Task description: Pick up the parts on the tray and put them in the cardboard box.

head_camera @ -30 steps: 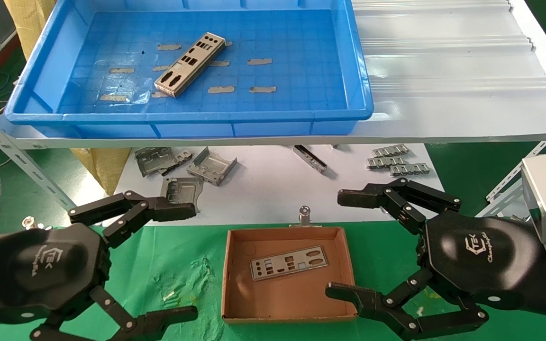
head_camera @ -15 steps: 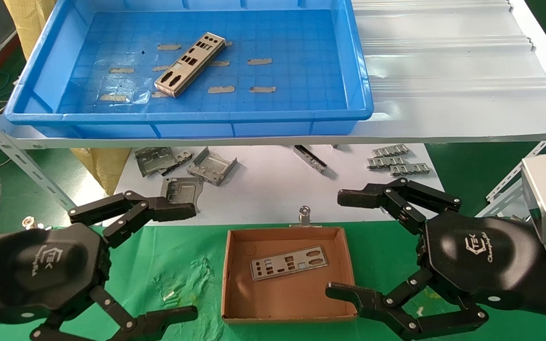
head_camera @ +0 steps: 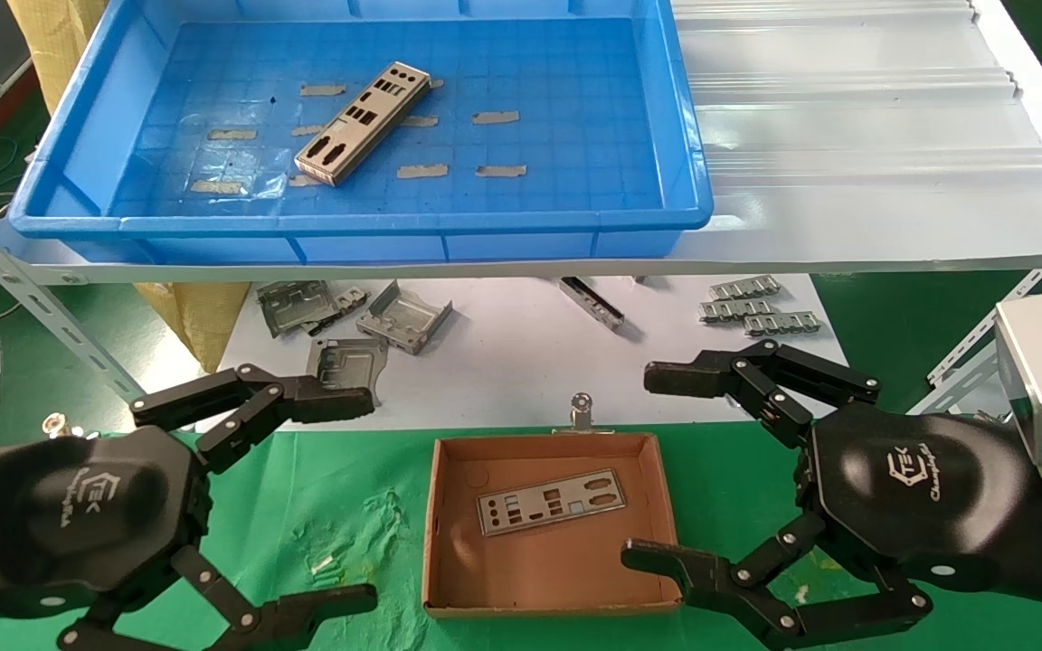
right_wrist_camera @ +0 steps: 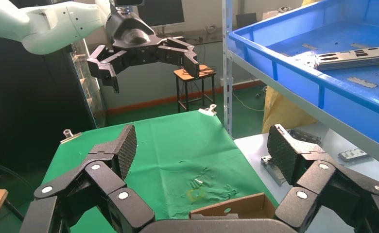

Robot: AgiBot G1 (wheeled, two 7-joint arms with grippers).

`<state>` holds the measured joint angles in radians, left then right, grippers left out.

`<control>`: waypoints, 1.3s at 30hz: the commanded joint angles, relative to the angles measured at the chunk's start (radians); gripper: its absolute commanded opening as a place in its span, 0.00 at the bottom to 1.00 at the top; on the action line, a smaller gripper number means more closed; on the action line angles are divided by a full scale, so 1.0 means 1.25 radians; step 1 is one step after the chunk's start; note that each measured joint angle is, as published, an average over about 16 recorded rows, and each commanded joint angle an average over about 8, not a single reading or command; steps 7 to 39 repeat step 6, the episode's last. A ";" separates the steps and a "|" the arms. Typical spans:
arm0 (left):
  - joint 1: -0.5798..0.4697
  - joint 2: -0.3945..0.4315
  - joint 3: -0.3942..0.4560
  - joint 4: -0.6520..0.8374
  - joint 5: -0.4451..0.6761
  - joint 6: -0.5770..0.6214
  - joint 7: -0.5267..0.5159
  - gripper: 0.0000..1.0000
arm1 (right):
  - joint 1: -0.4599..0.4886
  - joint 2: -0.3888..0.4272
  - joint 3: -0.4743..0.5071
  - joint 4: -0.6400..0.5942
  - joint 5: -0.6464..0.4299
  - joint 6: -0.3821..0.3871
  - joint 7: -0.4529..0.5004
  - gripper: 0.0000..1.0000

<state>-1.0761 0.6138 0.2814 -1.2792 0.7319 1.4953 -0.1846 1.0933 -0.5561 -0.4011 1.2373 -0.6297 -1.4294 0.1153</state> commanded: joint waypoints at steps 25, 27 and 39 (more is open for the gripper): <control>0.000 0.000 0.000 0.000 0.000 0.000 0.000 1.00 | 0.000 0.000 0.000 0.000 0.000 0.000 0.000 1.00; 0.000 0.000 0.000 0.000 0.000 0.000 0.000 1.00 | 0.000 0.000 0.000 0.000 0.000 0.000 0.000 1.00; 0.000 0.000 0.000 0.000 0.000 0.000 0.000 1.00 | 0.000 0.000 0.000 0.000 0.000 0.000 0.000 1.00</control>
